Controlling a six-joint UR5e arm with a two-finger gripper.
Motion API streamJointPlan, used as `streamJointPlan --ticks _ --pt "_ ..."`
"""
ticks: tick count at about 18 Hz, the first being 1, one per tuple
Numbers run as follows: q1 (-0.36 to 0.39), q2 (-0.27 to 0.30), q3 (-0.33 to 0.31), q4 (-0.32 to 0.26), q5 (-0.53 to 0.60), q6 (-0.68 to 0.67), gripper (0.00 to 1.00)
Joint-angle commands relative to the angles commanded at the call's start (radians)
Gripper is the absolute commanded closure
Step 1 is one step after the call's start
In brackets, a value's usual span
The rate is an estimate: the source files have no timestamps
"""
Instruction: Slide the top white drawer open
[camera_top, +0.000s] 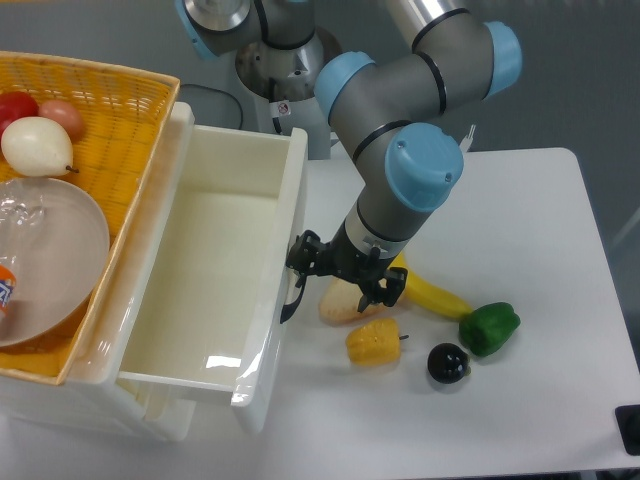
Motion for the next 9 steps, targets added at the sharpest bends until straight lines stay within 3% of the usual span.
streamJointPlan --ticks 9 --pt "0.026 -0.023 -0.014 -0.006 -0.07 -0.014 0.0"
